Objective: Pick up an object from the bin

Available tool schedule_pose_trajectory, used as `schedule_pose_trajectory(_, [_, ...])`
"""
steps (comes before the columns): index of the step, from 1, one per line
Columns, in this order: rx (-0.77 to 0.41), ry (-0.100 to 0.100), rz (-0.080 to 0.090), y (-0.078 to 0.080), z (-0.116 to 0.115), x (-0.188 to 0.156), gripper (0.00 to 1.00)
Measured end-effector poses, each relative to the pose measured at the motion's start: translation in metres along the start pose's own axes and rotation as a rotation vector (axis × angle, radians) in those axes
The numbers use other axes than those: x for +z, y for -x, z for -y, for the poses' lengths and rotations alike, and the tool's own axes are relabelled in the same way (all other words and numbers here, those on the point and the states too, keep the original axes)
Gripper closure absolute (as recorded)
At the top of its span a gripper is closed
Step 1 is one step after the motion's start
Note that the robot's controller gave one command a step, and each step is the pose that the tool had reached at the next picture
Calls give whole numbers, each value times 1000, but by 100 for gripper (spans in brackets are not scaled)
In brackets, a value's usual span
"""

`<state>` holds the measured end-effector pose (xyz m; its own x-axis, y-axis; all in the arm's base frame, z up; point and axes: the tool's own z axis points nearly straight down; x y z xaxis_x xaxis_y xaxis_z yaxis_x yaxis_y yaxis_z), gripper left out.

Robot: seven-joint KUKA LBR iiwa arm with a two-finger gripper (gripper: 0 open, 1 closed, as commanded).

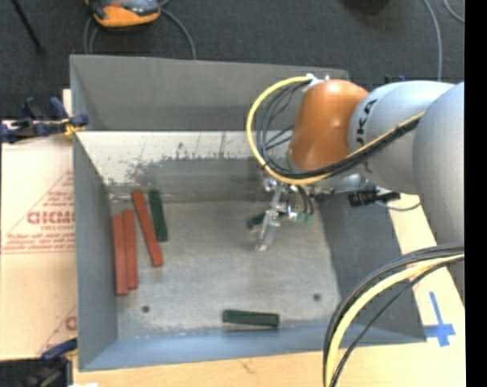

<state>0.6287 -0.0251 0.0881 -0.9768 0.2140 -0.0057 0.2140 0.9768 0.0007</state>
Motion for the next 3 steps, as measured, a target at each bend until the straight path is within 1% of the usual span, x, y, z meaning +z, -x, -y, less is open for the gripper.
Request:
schedule_pose_trajectory(1, [-491, 2, 1, 27, -2, 17, 100])
schedule_pose_trajectory(2, [-490, 3, 1, 27, -2, 17, 100])
schedule_pose_trajectory(3, [-505, -2, 4, -5, 59, -153, 100])
